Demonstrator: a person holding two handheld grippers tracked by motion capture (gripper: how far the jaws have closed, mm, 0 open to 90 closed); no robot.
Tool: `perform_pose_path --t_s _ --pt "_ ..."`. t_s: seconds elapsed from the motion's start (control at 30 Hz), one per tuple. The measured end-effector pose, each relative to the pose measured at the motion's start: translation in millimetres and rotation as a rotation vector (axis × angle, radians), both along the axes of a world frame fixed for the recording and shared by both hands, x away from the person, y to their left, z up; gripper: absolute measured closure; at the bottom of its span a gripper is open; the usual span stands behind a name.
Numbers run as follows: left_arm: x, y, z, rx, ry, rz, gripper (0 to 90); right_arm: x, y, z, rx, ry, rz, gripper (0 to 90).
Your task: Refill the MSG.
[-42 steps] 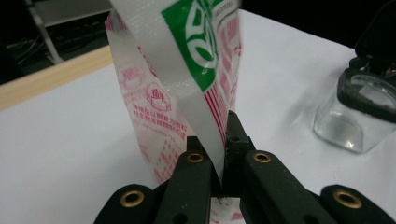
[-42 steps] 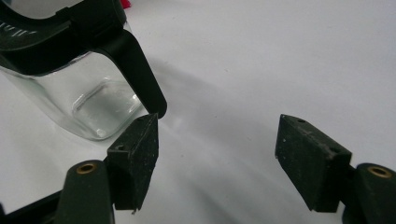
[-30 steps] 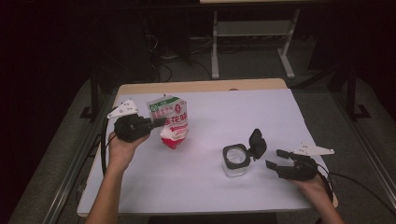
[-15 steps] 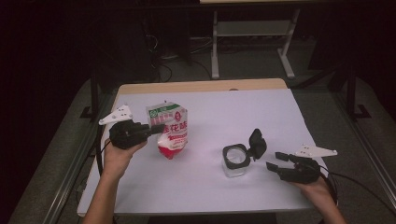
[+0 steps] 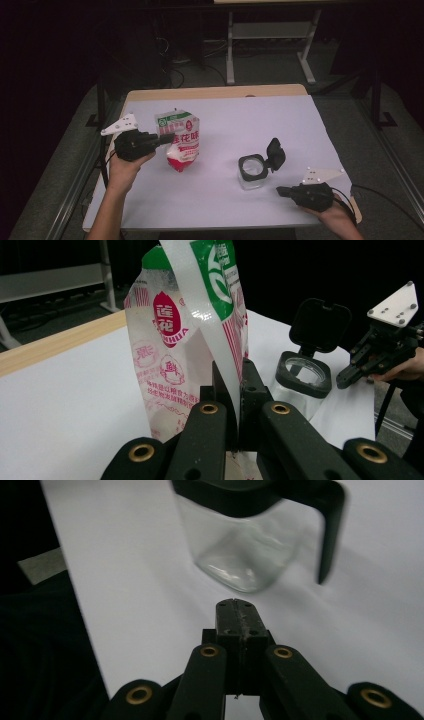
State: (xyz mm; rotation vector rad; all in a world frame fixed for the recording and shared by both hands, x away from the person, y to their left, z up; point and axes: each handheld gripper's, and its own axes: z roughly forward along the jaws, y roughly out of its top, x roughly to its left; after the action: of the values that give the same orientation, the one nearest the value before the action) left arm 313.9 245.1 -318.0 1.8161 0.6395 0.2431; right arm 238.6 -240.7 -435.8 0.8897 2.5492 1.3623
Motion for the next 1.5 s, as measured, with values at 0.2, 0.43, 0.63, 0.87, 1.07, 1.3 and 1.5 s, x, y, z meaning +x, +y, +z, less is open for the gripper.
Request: perform_pose_path --t_s 0.2,0.43,0.63,0.87,1.07,1.3,1.5 --pt "-0.3 -4.0 -2.2 0.0 0.002 -0.011 90.0 -3.6 21.2 5.2 0.011 -0.014 0.066 89.8" --pt "-1.0 -6.7 -2.6 -0.004 0.005 -0.023 90.0 -6.6 41.8 13.1 0.025 -0.033 0.114 89.9" --pt "-2.2 -8.1 -2.1 -0.013 0.001 -0.031 90.0 -4.0 63.7 20.7 0.031 -0.049 0.159 89.9" --pt "-4.2 -8.1 0.7 -0.027 0.001 -0.042 90.0 -0.2 93.8 31.6 0.047 -0.075 0.194 89.9" --pt "-6.1 -7.5 5.2 -0.037 -0.009 -0.056 90.0 6.1 115.3 40.6 0.049 -0.091 0.187 90.0" --pt "-7.4 -3.6 15.3 -0.034 -0.022 -0.078 90.0 19.6 132.7 48.6 0.048 -0.106 0.128 90.0" --pt "-9.5 0.0 26.8 -0.047 -0.027 -0.11 90.0 33.1 150.7 56.8 0.056 -0.118 0.068 90.0"
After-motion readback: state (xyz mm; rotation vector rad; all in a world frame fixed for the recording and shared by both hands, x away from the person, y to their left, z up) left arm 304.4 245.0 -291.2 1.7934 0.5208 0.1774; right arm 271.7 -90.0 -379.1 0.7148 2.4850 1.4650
